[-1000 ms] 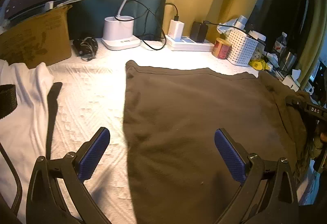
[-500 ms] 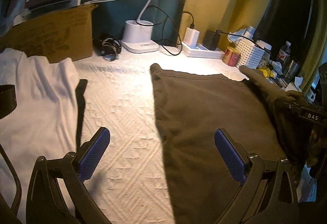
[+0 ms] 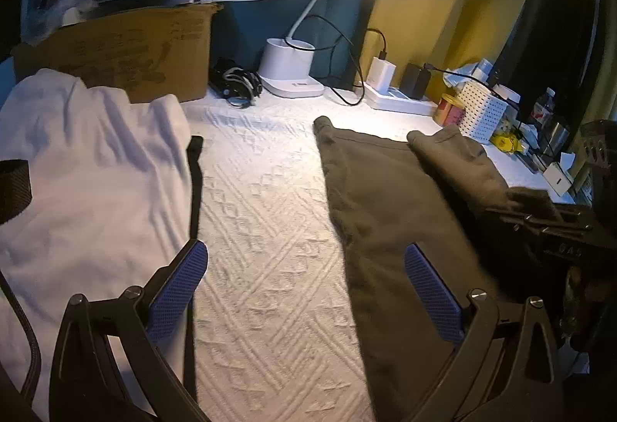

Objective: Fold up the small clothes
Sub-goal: 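Fold the held sweatshirt edge over the body with the right gripper, then open the right gripper and release the folded sweatshirt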

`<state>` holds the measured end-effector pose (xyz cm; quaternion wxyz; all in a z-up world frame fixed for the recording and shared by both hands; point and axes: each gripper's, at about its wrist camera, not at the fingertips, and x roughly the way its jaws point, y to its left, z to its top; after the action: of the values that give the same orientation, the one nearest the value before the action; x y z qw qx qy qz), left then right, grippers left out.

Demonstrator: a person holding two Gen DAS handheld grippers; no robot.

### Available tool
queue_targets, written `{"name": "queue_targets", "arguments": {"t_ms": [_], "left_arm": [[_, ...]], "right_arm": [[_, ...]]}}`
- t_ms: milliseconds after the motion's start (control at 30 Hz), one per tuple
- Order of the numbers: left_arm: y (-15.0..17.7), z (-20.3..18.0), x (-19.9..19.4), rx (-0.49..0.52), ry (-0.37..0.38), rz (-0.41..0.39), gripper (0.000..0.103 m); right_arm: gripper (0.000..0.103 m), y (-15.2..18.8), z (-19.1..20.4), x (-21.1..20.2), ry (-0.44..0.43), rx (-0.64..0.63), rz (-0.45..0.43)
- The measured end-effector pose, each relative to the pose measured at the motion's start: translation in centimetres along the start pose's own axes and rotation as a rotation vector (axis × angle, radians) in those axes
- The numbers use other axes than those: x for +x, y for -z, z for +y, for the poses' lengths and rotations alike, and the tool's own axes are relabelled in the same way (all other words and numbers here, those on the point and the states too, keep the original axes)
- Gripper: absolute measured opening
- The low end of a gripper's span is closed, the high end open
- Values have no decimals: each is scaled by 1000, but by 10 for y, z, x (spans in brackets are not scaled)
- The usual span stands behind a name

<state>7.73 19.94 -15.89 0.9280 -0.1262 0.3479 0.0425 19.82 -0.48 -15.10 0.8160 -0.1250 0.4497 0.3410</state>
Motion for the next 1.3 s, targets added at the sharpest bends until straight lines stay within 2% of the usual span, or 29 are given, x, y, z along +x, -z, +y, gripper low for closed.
{"name": "queue_targets", "arguments": {"t_ms": [133,200,233,267,333,633,833,1000,1133,1300], "left_arm": [[2,5,-6,-8,-12,-6,101],[3,7,-8,-12,-15,-9,101],[4,7,-10,-14,-17,-10,101],[4,8,-11,-14,-20,-12,101],[4,8,-13,-14,-26,-15,101],[-2,11,-30,-12,-63,-51,101],[-3,5,-41,-12,-67,-66,101],[-4,-12,-46,12,-48,-72,101],[-4,-30,-50,38,-20,-74,101],[5,-62,-43,74,98,-28,101]], "right_arm": [[18,2,12,7,-24,4,39],[25,2,16,11,-45,13,63],[36,3,19,11,-67,14,61],[52,3,23,10,-85,13,57],[66,4,34,7,-116,-7,53],[67,19,88,-14,-226,-175,68],[67,28,97,-38,-259,-225,36],[67,40,84,-49,-243,-213,34],[67,48,62,-67,-219,-173,-10],[67,53,20,-87,-134,-92,-69]]}}
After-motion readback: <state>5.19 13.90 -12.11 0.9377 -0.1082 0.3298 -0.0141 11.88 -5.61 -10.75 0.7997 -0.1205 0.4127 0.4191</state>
